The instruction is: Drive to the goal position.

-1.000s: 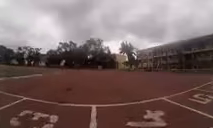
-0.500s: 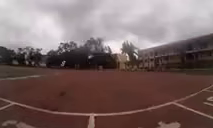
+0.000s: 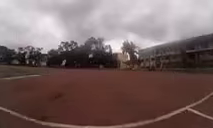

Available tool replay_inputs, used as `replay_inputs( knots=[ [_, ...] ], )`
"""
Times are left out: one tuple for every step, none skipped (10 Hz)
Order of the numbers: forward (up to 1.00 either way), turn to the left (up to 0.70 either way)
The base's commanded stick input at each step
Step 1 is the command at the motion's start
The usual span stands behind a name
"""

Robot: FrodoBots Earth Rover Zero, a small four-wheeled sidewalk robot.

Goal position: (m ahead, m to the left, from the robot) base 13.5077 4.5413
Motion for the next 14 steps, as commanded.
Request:
replay_inputs(
  knots=[
    [0.7,0.0],
    [0.7,0.0],
    [0.7,0.0],
    [0.7,0.0],
    [0.7,0.0],
    [0.7,0.0],
    [0.7,0.0],
    [0.7,0.0],
    [0.7,0.0],
    [0.7,0.0],
    [0.7,0.0],
    [0.7,0.0],
    [0.7,0.0],
    [0.7,0.0]
  ],
)
